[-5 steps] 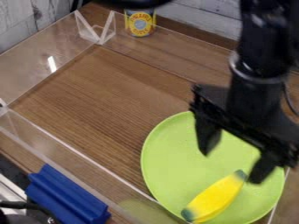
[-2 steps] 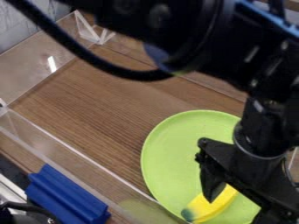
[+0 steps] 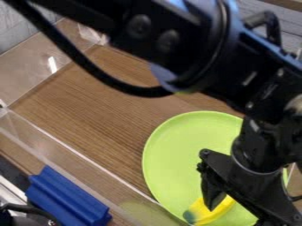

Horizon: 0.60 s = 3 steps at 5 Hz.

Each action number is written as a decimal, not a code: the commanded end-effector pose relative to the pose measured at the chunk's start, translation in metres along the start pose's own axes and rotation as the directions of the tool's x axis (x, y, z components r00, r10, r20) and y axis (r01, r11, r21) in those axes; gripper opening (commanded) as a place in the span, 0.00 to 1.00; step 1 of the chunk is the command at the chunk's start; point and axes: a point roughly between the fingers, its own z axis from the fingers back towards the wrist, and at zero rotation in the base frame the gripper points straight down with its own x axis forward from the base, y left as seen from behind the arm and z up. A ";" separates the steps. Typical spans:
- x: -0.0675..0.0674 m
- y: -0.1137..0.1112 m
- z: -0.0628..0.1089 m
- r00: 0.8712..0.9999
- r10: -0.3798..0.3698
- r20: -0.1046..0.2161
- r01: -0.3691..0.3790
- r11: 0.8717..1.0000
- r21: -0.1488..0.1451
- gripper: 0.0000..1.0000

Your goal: Put the banana in the green plate

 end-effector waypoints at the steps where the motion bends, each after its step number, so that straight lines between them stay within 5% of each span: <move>1: 0.005 0.004 -0.001 1.000 -0.005 0.024 0.005 1.000 -0.004 1.00; 3: 0.008 0.008 -0.012 1.000 -0.009 0.026 0.009 1.000 0.000 1.00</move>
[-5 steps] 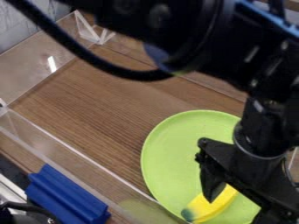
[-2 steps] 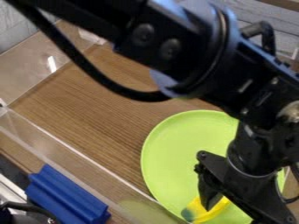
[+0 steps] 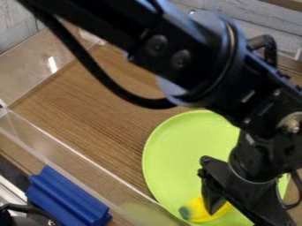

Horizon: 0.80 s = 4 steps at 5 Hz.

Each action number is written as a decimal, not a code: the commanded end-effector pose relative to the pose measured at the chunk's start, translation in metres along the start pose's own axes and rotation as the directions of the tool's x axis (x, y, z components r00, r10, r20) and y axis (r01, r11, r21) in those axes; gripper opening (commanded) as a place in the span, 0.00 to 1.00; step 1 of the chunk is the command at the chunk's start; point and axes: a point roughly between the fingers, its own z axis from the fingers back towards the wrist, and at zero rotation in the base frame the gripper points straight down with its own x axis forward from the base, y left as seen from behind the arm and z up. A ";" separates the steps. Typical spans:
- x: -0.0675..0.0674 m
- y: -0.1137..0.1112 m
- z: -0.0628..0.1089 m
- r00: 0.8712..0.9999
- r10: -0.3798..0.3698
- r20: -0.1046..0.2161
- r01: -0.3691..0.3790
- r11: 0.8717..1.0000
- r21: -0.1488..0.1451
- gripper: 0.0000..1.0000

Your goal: Put the banana in the green plate

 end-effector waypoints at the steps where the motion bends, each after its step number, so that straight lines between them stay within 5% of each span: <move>1: 0.006 0.002 0.000 1.000 0.002 0.021 -0.002 1.000 -0.004 1.00; 4: 0.010 0.005 -0.017 1.000 -0.014 0.025 0.014 1.000 -0.002 1.00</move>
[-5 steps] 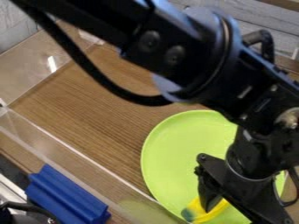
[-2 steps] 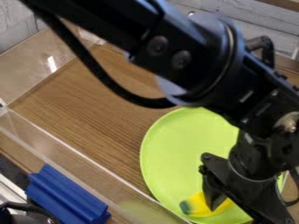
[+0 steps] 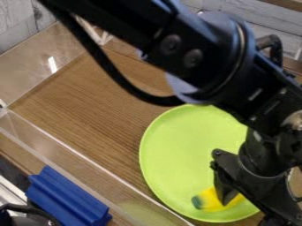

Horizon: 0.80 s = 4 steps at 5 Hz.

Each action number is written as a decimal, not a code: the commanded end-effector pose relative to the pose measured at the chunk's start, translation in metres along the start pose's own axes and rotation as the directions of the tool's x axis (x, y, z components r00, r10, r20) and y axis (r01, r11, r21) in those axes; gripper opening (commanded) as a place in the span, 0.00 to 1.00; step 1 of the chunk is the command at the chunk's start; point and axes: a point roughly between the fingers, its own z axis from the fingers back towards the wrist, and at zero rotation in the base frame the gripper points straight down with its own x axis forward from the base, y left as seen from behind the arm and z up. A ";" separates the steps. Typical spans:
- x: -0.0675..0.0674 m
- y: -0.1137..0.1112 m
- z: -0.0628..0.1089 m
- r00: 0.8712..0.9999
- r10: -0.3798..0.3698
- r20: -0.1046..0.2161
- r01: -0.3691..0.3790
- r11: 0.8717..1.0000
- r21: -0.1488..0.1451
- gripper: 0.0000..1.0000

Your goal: Put the banana in the green plate

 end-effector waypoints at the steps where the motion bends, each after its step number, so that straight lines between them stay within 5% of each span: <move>1: -0.003 0.007 -0.016 1.000 -0.002 -0.026 0.002 1.000 0.014 1.00; 2: -0.003 0.008 -0.021 0.999 0.001 -0.032 0.000 1.000 0.019 0.00; 4: -0.005 0.011 -0.013 0.998 -0.009 -0.061 0.011 0.999 0.031 0.00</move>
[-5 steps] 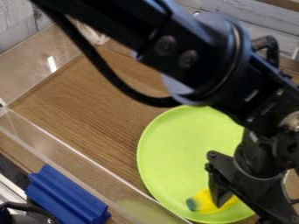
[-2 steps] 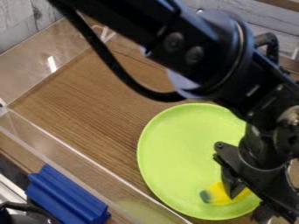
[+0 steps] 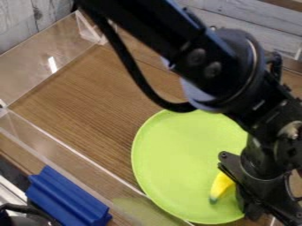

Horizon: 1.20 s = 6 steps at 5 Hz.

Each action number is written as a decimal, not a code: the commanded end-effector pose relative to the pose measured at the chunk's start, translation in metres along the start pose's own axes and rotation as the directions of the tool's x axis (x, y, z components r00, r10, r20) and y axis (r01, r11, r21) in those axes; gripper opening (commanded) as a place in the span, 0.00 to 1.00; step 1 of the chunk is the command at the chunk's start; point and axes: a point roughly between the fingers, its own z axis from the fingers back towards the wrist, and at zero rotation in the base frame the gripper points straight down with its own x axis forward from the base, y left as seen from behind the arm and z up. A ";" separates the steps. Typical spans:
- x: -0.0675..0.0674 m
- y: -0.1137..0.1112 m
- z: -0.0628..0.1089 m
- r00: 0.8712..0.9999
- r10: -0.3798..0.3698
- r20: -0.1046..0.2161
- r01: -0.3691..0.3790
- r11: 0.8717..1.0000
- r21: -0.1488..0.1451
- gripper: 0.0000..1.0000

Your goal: Put the banana in the green plate

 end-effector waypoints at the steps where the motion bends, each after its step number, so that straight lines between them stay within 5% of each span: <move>1: -0.003 0.003 0.008 1.000 0.000 -0.016 0.000 1.000 0.004 0.00; 6: -0.006 0.008 0.027 0.998 -0.010 -0.066 0.011 1.000 0.007 0.00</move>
